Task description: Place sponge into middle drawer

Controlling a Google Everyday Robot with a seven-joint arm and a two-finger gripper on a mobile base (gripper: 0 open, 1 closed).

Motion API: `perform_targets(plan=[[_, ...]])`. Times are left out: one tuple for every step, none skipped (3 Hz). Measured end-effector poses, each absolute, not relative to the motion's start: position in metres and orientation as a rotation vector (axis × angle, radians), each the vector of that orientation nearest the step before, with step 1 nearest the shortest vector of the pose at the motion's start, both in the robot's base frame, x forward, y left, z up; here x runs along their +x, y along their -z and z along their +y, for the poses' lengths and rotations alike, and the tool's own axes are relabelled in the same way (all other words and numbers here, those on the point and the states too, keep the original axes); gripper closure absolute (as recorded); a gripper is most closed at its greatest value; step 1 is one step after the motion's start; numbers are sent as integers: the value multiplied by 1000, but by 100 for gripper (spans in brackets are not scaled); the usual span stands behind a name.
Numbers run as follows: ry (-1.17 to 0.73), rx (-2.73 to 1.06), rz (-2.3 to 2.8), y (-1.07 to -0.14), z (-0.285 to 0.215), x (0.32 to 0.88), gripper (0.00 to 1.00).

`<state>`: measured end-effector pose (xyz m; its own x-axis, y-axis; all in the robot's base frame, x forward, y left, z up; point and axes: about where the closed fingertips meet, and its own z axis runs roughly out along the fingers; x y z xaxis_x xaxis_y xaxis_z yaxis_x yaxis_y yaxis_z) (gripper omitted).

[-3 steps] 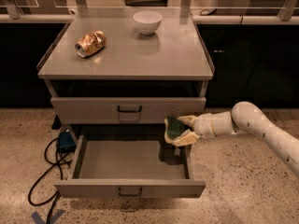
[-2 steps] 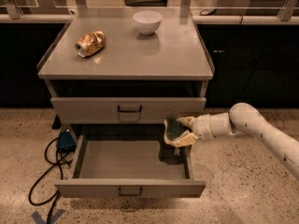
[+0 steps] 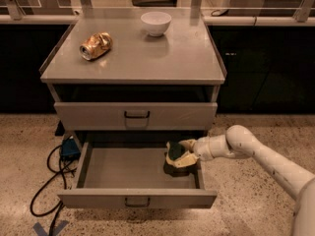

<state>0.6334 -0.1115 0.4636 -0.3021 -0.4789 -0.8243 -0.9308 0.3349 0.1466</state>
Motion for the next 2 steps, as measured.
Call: perform_targets(plan=[[-862,-1230,1923,-450,-107,631,100],[-834,-1232,1951,-446,-104,632,100]])
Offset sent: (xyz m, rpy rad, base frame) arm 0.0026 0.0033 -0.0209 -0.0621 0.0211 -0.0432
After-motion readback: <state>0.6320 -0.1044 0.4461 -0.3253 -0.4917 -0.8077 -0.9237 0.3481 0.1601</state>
